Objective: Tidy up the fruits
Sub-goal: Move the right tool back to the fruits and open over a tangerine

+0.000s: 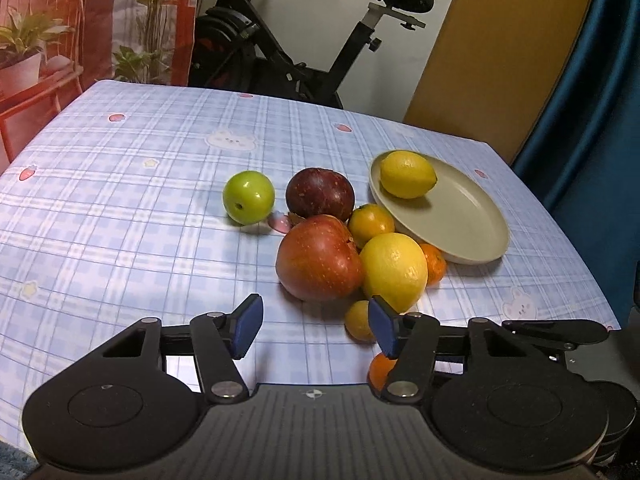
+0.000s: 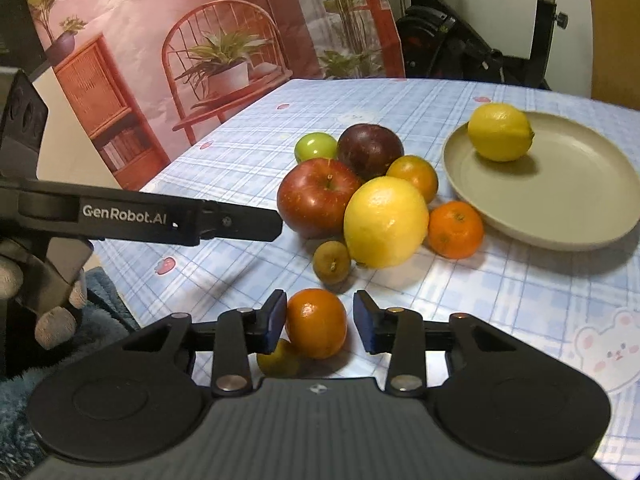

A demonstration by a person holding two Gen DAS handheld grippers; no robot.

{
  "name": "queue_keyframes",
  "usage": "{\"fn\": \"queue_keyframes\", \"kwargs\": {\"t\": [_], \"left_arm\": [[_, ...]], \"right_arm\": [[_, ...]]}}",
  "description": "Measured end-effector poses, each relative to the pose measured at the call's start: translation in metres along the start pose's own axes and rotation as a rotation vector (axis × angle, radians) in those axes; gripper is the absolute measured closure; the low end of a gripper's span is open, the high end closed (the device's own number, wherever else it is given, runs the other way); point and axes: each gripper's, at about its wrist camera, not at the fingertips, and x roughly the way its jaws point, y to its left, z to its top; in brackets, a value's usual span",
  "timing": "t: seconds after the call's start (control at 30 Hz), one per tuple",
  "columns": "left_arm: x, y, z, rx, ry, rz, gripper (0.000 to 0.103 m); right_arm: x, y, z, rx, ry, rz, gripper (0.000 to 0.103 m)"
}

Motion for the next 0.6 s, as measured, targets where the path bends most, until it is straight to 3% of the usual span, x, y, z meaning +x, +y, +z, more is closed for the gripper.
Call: {"fn": "queue_keyframes", "kwargs": {"t": [0.4,0.6], "left_arm": [[0.003,-0.001,-0.002,0.0,0.013,-0.008,0.043],[0.003,-0.001,-0.002,0.004,0.011,-0.005,0.043]], "right_arm": [[-0.001,-0.005,-0.001,0.022,-0.014,0.002,0.066],[-0.01,-0.02,0.002,0.062,-0.045,-0.119,0.066]]}}
